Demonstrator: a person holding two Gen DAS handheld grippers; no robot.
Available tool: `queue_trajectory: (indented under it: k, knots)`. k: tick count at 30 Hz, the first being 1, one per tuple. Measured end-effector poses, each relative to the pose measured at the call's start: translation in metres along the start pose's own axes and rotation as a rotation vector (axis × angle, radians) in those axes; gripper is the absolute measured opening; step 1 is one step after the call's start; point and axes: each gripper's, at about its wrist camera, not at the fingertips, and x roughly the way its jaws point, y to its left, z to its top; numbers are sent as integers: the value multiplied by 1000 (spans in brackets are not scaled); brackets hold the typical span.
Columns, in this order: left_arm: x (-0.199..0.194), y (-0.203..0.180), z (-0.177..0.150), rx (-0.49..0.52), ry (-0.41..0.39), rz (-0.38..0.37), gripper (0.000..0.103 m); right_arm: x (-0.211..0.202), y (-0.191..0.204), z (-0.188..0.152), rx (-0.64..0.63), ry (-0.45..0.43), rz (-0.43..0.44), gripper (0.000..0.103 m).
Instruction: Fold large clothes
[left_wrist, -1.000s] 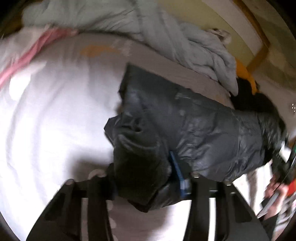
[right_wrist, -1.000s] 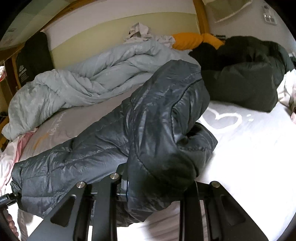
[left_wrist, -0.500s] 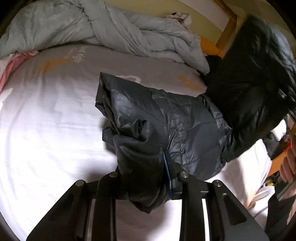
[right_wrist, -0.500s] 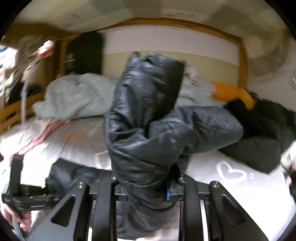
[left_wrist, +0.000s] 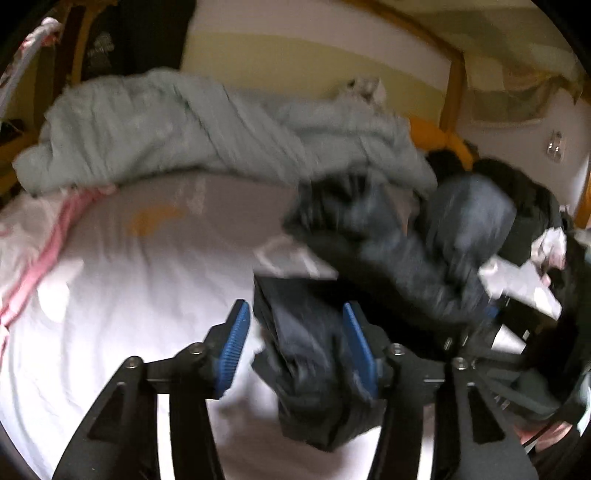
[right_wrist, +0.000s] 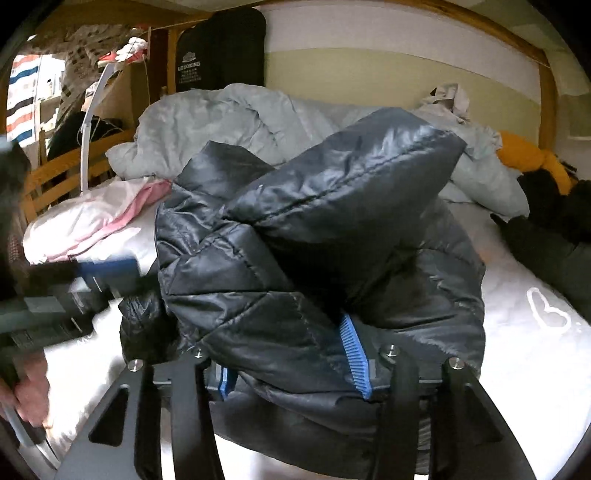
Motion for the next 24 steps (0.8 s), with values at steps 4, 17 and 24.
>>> queue_trajectory:
  k: [4,17,24]
  knots:
    - [-14,-1,11,0,-54,-27,61,-4,4,-1,-21,4,20,58]
    - [8,-27,23,-30,-48,-57,79,-48,2,-12,9,-37,12,90]
    - [38,-38,0,44,129,15,53,-71,-37,-9,81,-39,-106,90]
